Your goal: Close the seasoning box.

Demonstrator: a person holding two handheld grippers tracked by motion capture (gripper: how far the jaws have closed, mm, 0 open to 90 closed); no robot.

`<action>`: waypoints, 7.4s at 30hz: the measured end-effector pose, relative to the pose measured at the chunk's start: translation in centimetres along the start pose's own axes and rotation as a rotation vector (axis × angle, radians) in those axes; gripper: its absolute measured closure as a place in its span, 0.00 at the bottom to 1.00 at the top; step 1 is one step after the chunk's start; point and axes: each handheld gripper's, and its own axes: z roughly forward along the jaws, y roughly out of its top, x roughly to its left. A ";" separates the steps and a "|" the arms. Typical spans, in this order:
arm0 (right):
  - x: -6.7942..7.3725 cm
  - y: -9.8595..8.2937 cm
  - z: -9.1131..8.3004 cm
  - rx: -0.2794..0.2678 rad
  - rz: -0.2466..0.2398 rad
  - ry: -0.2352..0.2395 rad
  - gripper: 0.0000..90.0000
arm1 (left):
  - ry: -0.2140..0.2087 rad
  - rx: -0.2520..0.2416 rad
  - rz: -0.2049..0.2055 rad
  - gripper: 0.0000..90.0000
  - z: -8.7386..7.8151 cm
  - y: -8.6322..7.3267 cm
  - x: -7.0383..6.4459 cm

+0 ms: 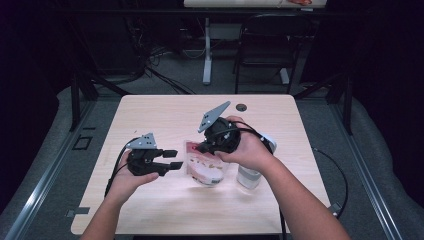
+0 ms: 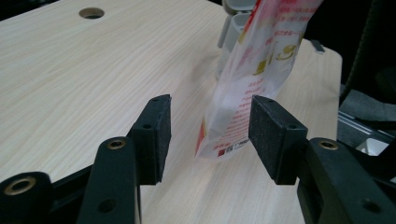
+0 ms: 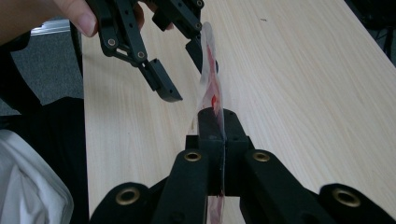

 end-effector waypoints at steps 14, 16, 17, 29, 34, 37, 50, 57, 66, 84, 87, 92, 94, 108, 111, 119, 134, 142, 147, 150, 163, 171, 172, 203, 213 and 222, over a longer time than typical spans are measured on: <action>0.4 0.6 -1.3 -0.022 -0.022 0.017 1.00 | -0.073 0.030 0.016 0.52 2.0 -0.5 -0.3; 0.5 0.6 -1.4 -0.027 -0.022 0.014 1.00 | -0.081 0.037 0.014 0.52 2.3 -0.6 -0.3; 0.5 0.7 -1.5 -0.030 -0.021 0.015 1.00 | -0.081 0.044 0.018 0.52 2.4 -0.7 -0.4; 0.6 0.9 -1.6 -0.026 -0.028 0.023 1.00 | -0.103 0.092 0.050 0.52 3.9 -1.0 -0.8; 0.6 1.2 -2.1 -0.034 -0.039 0.022 1.00 | -0.111 0.095 0.058 0.52 4.3 -1.1 -1.0; 0.8 1.4 -2.4 -0.041 -0.043 0.019 1.00 | -0.119 0.088 0.064 0.52 4.4 -1.1 -1.1; 0.9 1.8 -3.4 -0.032 -0.069 0.021 1.00 | -0.146 0.061 0.071 0.50 5.2 -0.8 -1.1; 0.5 1.6 -3.7 -0.053 -0.070 0.025 1.00 | -0.184 0.074 0.089 0.47 6.4 -0.6 -0.9; 0.1 1.1 -3.9 -0.056 -0.063 0.018 1.00 | -0.205 0.073 0.095 0.47 8.0 -0.6 -0.6; -0.3 0.2 -4.6 -0.087 -0.048 0.022 1.00 | -0.220 0.076 0.077 0.66 8.7 -0.6 -0.3; -0.3 0.0 -4.7 -0.085 -0.048 0.025 1.00 | -0.239 0.094 0.070 0.68 8.7 -0.5 -0.4; -0.3 -0.1 -4.8 -0.091 -0.053 0.045 1.00 | -0.256 0.105 0.071 0.71 8.3 -0.5 -0.4; -0.3 -0.1 -4.9 -0.095 -0.052 0.051 1.00 | -0.259 0.113 0.072 0.71 8.1 -0.5 -0.5; -0.5 -1.0 -5.2 -0.124 -0.025 0.072 0.96 | -0.212 0.186 0.057 0.75 6.3 -0.4 -1.0; -0.6 -1.4 -5.0 -0.121 -0.014 0.069 0.94 | -0.196 0.209 0.046 0.75 6.1 -0.5 -1.1; -0.6 -2.4 -4.9 -0.130 0.004 0.046 0.91 | -0.187 0.237 0.043 0.77 6.0 -0.9 -1.0; -0.7 -4.1 -4.2 -0.136 0.038 0.023 0.99 | -0.150 0.261 0.029 0.78 5.0 -1.4 -0.9; -0.9 -5.0 -4.1 -0.154 0.080 0.032 1.00 | -0.130 0.266 0.036 0.78 4.4 -1.5 -1.1; -1.0 -5.6 -4.2 -0.181 0.107 0.037 1.00 | -0.127 0.263 0.034 0.78 4.0 -1.4 -1.2; -1.0 -6.1 -4.1 -0.193 0.122 0.040 1.00 | -0.137 0.258 0.034 0.78 4.1 -1.5 -1.2; -1.4 -8.2 -3.5 -0.232 0.183 0.045 1.00 | -0.121 0.280 0.020 0.78 3.8 -1.5 -1.2; -1.6 -9.3 -2.5 -0.245 0.216 0.055 1.00 | -0.115 0.310 0.014 0.79 4.0 -2.0 -0.9; -1.6 -9.4 -2.4 -0.246 0.218 0.058 1.00 | -0.114 0.315 0.012 0.79 4.0 -2.0 -0.8; -3.0 -12.8 -0.6 -0.309 0.310 0.043 0.99 | -0.072 0.316 -0.005 0.79 3.6 -1.3 -0.2; -3.0 -13.2 -0.6 -0.330 0.309 0.039 0.99 | -0.056 0.321 0.000 0.79 3.3 -0.6 -0.2; -2.5 -13.4 -0.8 -0.343 0.291 0.000 0.99 | -0.065 0.341 0.004 0.80 2.8 0.4 -0.3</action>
